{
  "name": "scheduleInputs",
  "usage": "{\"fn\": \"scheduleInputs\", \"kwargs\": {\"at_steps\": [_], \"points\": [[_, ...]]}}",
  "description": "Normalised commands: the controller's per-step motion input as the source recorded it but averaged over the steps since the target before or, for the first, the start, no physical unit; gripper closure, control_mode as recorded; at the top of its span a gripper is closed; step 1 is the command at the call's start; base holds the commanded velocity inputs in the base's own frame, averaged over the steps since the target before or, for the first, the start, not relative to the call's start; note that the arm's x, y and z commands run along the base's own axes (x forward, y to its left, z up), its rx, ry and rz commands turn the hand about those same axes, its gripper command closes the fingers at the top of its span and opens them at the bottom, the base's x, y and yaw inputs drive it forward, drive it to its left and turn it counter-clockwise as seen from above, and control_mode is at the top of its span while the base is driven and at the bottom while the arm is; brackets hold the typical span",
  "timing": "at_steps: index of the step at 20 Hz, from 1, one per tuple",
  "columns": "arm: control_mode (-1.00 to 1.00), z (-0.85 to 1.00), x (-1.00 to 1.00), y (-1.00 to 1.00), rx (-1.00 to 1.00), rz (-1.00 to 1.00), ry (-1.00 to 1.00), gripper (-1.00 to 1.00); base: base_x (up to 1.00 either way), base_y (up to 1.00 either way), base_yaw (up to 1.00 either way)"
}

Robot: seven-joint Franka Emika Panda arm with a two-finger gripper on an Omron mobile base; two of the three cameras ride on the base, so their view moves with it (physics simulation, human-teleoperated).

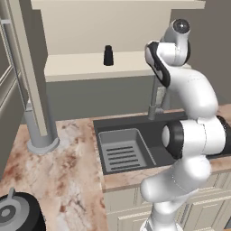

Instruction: Take 2 condiments from the cabinet and move them on the counter near the stove.Make sure the condiments are lined up with each other, next to each other.

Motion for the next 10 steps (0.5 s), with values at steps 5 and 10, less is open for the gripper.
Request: {"fn": "scheduleInputs", "kwargs": {"at_steps": [5,10], "points": [[-1.0,0.0,-1.0,0.0,0.0,0.08,-0.12,1.0,0.0,0.0,0.0],[-1.0,0.0,-1.0,0.03,0.0,0.15,-0.12,1.0,0.0,0.0,0.0]]}}
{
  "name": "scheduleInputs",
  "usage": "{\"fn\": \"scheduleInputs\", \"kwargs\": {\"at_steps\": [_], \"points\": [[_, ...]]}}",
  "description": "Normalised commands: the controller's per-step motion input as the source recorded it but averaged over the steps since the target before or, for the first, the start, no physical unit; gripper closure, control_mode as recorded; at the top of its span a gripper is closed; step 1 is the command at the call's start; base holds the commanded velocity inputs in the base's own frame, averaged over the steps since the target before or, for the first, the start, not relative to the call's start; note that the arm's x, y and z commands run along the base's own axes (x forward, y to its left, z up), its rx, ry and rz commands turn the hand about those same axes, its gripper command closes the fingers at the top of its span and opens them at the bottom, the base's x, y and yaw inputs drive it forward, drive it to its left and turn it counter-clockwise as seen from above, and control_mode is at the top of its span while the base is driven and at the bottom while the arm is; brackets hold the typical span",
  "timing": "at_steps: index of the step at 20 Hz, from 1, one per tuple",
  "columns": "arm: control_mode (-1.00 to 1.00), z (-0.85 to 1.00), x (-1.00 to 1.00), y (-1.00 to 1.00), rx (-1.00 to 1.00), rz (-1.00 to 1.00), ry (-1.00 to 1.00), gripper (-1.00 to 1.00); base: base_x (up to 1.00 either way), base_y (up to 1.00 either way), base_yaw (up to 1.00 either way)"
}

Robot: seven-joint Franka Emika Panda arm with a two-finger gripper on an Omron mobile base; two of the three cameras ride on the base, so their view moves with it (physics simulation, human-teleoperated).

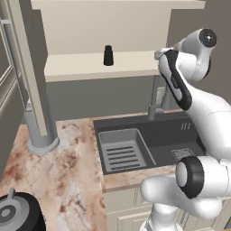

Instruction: Take 2 condiments from the cabinet and move them on the counter near the stove.Make sure the condiments are lined up with each other, next to each other.

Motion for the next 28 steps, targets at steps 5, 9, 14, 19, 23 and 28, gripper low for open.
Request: {"fn": "scheduleInputs", "kwargs": {"at_steps": [5,9,14,19,23,28], "points": [[-1.0,0.01,-1.0,0.27,-0.02,0.21,0.01,1.0,0.0,0.0,0.0],[-1.0,0.01,-1.0,0.37,-0.04,0.11,0.09,1.0,0.0,0.0,0.0],[-1.0,0.0,-1.0,0.25,0.0,0.02,0.09,1.0,0.0,0.0,0.0],[-1.0,0.0,-0.94,0.15,0.0,0.0,0.14,1.0,0.0,0.0,0.0],[-1.0,-0.03,-0.71,0.04,0.0,0.0,0.09,1.0,0.0,0.0,0.0],[-1.0,-0.05,-0.44,0.13,0.0,0.0,0.01,1.0,0.0,0.0,0.0]]}}
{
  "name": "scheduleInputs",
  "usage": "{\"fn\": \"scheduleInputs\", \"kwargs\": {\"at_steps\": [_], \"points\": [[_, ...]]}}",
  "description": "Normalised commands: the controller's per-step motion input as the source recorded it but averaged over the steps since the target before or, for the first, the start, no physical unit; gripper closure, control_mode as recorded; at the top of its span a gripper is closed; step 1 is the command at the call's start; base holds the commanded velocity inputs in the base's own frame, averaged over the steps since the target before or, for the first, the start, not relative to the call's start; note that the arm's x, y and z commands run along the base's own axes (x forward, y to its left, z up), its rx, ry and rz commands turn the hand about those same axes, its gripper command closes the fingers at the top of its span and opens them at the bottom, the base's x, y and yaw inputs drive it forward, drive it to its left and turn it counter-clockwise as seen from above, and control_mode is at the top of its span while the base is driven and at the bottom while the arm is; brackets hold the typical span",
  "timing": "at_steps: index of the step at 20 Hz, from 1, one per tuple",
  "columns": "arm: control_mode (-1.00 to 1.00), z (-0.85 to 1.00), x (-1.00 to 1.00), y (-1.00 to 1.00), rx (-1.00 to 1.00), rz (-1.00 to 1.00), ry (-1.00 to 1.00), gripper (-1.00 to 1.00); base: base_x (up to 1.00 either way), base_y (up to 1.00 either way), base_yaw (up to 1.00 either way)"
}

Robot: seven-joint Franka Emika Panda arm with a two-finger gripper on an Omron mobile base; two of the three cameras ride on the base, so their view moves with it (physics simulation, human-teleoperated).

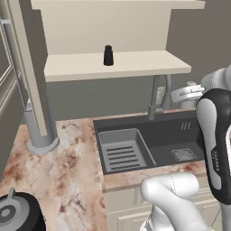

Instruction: Take 2 condiments from the cabinet and move them on the counter near the stove.Make sure the condiments are lined up with each other, next to each other.

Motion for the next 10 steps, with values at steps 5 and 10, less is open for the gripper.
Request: {"fn": "scheduleInputs", "kwargs": {"at_steps": [5,10], "points": [[-1.0,-0.13,-0.11,0.19,-0.02,0.0,0.0,1.0,0.0,0.0,0.0],[-1.0,-0.21,0.0,0.15,-0.02,0.0,-0.06,1.0,0.0,0.0,0.0]]}}
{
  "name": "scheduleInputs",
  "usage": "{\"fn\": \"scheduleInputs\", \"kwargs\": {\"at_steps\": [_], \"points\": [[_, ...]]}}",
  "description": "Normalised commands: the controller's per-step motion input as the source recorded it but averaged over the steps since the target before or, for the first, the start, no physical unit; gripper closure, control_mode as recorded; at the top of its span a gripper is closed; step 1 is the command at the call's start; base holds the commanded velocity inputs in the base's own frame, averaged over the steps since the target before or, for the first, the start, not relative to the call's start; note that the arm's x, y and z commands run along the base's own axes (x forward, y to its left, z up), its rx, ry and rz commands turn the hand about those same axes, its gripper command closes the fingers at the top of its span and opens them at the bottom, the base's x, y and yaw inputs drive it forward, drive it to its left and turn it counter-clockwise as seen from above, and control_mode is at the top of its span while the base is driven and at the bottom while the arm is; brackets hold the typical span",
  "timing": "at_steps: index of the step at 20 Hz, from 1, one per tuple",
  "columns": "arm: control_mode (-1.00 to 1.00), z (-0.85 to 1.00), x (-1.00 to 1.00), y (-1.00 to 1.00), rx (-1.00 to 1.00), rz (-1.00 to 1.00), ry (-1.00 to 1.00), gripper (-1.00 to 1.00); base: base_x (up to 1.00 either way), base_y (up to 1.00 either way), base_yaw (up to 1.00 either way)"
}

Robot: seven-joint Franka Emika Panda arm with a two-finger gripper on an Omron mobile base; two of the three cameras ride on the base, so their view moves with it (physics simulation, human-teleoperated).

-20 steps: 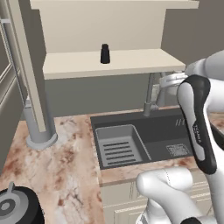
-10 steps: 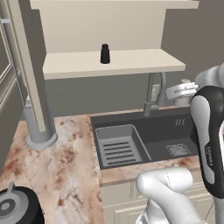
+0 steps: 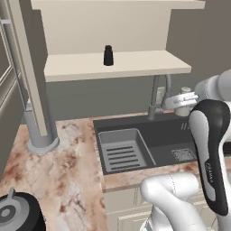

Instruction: Take 2 condiments from the cabinet and move them on the counter near the stove.Make sure the condiments are lined up with each other, next to each other.

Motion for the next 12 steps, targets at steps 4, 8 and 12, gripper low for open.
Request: {"fn": "scheduleInputs", "kwargs": {"at_steps": [4,8,12], "points": [[-1.0,-0.23,0.0,0.11,0.0,0.0,-0.09,1.0,0.0,0.0,0.0],[-1.0,-0.05,0.0,0.02,0.0,0.0,-0.04,1.0,0.0,0.0,0.0],[1.0,0.0,0.0,0.0,0.0,0.0,0.0,1.0,0.0,0.0,0.0]]}}
